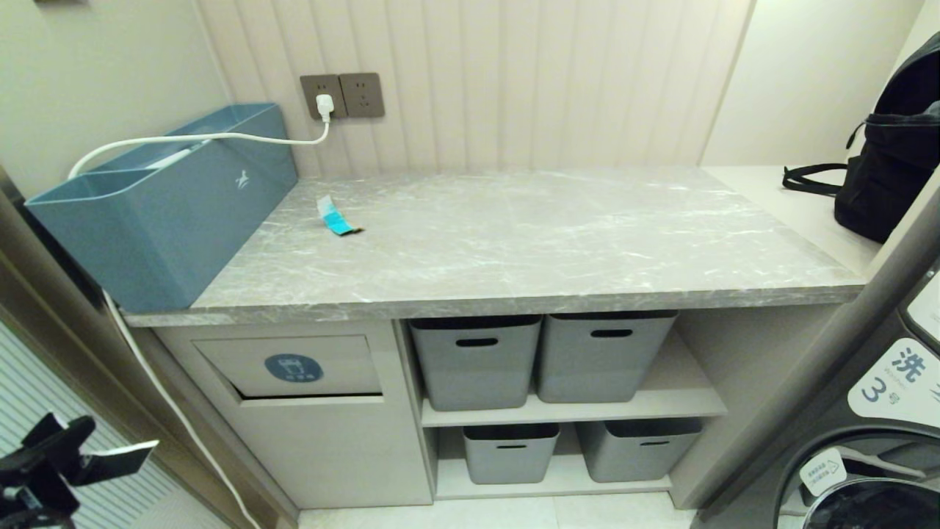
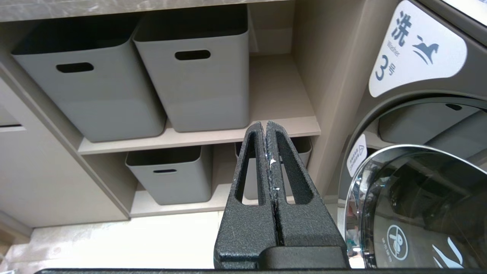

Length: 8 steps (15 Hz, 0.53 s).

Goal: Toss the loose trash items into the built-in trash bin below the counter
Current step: Put the garbage in the trash can

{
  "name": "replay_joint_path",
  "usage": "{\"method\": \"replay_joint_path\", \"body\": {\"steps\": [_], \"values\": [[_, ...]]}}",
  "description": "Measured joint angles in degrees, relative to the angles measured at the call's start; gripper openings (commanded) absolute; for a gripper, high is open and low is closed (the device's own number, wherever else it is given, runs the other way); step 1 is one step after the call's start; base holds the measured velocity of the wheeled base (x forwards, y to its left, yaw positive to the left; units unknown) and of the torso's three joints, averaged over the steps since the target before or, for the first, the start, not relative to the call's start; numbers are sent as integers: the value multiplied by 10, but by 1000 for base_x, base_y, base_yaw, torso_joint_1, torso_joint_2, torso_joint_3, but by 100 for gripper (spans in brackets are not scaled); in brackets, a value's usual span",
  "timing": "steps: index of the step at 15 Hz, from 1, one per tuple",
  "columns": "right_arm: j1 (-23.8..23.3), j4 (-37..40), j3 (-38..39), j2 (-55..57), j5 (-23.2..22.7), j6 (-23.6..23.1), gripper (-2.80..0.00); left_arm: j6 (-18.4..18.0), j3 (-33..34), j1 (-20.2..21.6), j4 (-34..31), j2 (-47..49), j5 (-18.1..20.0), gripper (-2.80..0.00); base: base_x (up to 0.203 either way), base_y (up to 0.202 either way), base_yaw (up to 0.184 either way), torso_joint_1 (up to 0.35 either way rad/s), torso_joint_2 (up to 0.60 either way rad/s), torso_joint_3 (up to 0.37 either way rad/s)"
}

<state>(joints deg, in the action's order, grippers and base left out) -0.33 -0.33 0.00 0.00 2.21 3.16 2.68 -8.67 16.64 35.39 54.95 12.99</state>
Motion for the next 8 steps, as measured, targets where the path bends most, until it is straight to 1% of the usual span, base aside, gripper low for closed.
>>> {"method": "replay_joint_path", "body": {"steps": [2, 3, 5, 6, 8], "values": [[0, 0, 0, 0, 0, 0, -280, -18, 14, -11, 0, -7, 33, -280, 0, 0, 0, 0, 0, 0], [0, 0, 0, 0, 0, 0, -280, -29, 17, -13, 0, -10, 35, -280, 0, 0, 0, 0, 0, 0], [0, -1, 0, 0, 0, 0, -280, -34, 26, -14, 1, -14, 34, -280, 0, 0, 0, 0, 0, 0], [0, -2, 0, 0, 0, 1, -280, -34, 33, -13, 2, -16, 34, -280, 0, 0, 0, -107, 244, 139], [0, -1, 0, 0, 0, 2, -280, -33, 50, -13, 1, -17, 34, -280, 0, 0, 0, -177, 400, 220]]}}
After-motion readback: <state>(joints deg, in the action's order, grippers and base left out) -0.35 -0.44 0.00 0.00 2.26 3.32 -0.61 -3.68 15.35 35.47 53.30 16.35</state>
